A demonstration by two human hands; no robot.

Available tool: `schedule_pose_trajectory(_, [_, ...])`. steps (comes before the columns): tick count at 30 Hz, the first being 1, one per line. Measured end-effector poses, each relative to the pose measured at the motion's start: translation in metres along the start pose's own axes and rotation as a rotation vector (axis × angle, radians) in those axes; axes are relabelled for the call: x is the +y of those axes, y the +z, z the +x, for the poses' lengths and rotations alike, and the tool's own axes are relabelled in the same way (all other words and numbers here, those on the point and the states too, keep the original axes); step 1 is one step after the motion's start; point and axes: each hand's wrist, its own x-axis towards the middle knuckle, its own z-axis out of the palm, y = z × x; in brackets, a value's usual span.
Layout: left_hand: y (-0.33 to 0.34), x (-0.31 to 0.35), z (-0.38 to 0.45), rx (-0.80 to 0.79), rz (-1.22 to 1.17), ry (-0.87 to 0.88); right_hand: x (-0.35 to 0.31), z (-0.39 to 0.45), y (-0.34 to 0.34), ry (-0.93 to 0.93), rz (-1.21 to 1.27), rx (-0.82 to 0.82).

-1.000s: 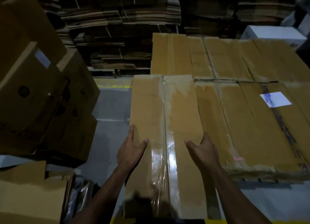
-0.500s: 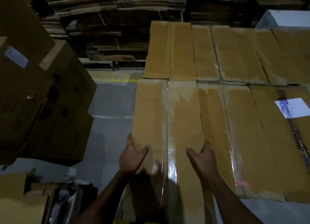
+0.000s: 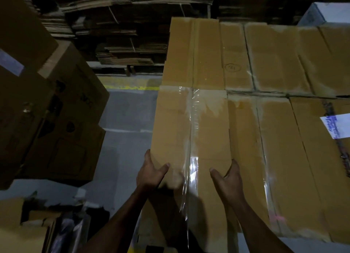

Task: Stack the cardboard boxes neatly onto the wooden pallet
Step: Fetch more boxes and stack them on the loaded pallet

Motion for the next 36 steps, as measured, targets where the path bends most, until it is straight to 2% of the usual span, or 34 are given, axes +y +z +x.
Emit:
schedule_pose_trajectory(17, [0.003, 0.001, 0.021, -0.066, -0.12, 0.073, 0.008, 0.028, 0.014, -0.016, 0.003, 0.035])
schedule_pose_trajectory(29, [0.025, -0.026, 0.066, -0.124, -0.133, 0.046, 0.023, 0.044, 0.023, -0.164, -0.514, 0.04])
schedule_pose_trajectory(36, [0.019, -0.012, 0.059, -0.13, -0.011, 0.059, 0.024, 0.044, 0.021, -0.174, -0.631, 0.008])
